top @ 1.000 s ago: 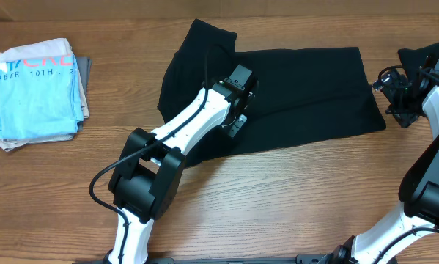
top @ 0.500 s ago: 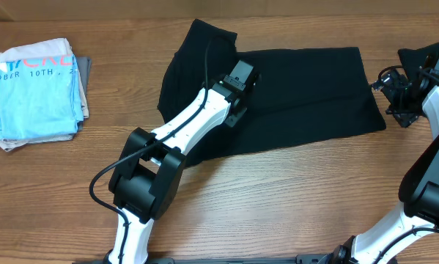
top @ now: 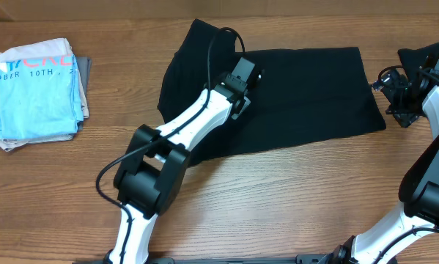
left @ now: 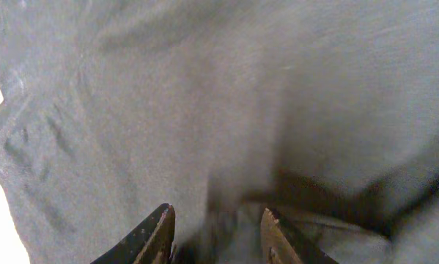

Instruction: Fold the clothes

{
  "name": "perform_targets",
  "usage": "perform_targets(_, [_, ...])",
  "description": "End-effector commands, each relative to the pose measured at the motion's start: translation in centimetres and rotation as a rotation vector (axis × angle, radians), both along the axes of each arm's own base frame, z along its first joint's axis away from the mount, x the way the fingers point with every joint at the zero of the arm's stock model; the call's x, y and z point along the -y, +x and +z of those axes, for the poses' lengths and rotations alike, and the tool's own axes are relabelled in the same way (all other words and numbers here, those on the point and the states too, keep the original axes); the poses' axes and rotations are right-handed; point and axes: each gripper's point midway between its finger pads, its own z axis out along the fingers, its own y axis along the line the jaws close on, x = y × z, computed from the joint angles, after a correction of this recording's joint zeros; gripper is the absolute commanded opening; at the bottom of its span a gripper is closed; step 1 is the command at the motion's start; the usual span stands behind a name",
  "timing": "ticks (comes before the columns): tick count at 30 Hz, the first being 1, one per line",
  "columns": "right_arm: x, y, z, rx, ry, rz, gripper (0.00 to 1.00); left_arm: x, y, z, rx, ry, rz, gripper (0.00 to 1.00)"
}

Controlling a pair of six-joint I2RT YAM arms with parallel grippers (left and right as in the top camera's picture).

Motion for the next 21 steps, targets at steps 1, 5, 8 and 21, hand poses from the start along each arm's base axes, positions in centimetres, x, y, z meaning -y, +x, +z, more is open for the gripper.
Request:
perform_targets(1, [0.4,0.7,2.4,0.053,-0.033,0.005,1.00,-3.4,1.9,0.1,0.106,0.076,0.189,0.41])
perform_targets(5, [0.4,0.7,2.4,0.053,-0.033,0.005,1.00,-3.9,3.9,4.1,0.176,-0.029,0.271,0.45])
perform_targets(8, [0.4,0.7,2.4,0.054,-0.033,0.005,1.00,-3.7,4.7,8.5,0.203,-0.153,0.309,0.49])
perform_targets(21, [0.4,0.7,2.4,0.053,-0.033,0.005,1.00,-10.6,-2.4,9.8,-0.243,-0.361,0.525,0.72])
